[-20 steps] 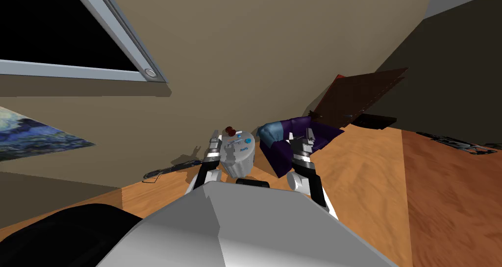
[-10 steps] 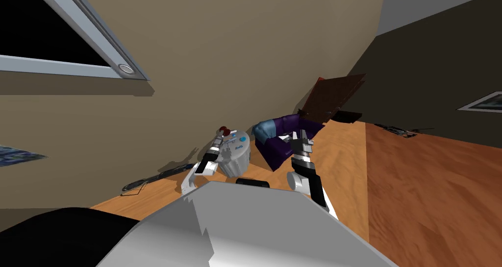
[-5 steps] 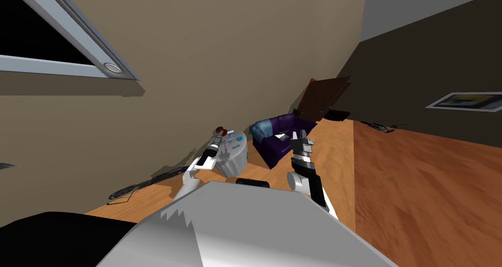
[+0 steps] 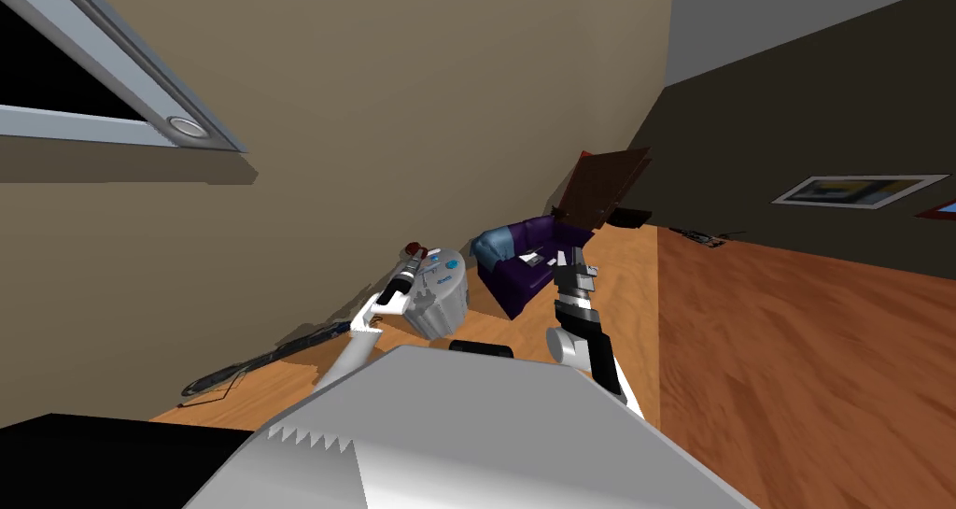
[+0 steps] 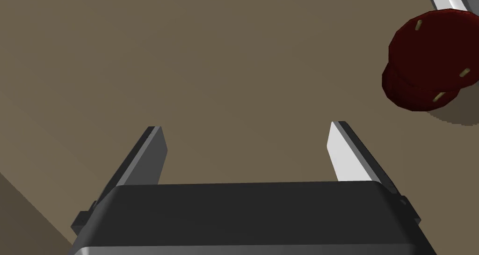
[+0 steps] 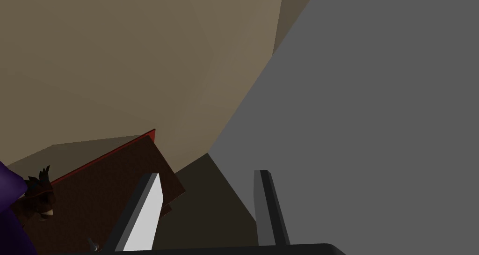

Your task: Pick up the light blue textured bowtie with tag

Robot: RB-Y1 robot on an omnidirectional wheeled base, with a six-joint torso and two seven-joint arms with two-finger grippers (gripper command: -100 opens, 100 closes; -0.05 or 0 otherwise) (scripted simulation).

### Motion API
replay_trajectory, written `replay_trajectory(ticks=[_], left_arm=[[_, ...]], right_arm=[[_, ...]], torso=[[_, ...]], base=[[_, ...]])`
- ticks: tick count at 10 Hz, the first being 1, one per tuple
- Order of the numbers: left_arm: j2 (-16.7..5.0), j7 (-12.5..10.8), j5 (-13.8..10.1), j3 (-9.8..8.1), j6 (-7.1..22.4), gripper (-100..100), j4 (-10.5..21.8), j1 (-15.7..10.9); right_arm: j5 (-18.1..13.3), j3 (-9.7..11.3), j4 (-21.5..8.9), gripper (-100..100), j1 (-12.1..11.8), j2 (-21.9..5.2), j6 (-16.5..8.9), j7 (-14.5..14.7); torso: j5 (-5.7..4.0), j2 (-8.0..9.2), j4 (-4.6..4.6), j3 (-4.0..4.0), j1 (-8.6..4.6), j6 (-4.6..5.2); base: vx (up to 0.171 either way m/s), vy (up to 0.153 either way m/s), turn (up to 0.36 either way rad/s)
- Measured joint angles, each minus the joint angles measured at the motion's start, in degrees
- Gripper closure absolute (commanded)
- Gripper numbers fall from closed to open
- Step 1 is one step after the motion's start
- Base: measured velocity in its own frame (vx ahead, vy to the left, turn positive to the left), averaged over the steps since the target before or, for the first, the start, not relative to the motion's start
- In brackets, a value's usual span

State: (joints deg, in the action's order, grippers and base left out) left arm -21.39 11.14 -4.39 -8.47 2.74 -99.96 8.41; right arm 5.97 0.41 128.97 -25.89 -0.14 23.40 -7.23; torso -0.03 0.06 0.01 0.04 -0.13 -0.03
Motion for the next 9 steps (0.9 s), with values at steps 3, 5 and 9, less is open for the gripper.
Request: replay_trajectory(ticks=[3, 5, 9], left_arm=[[-1.84, 0.28, -1.11, -1.26, 4.76, -100, 3.98, -3.4], [-3.57, 0.16, -2.23, -2.03, 7.36, -100, 6.83, -5.19], [-4.93, 0.32, -3.27, -3.04, 11.92, -100, 12.25, -8.22]], right_arm=[[0.0, 0.0, 0.0, 0, 0.0, 0.0, 0.0, 0.0], [0.0, 0.0, 0.0, 0, 0.0, 0.0, 0.0, 0.0], [0.0, 0.0, 0.0, 0, 0.0, 0.0, 0.0, 0.0]], torso=[[-0.02, -0.05, -0.01, -0.03, -0.08, 0.02], [-0.02, -0.07, -0.01, -0.04, -0.07, 0.02], [0.01, -0.05, -0.01, -0.03, 0.06, -0.02]], base=[[-0.003, -0.055, -0.056], [0.006, -0.056, -0.066], [0.007, -0.043, -0.05]])
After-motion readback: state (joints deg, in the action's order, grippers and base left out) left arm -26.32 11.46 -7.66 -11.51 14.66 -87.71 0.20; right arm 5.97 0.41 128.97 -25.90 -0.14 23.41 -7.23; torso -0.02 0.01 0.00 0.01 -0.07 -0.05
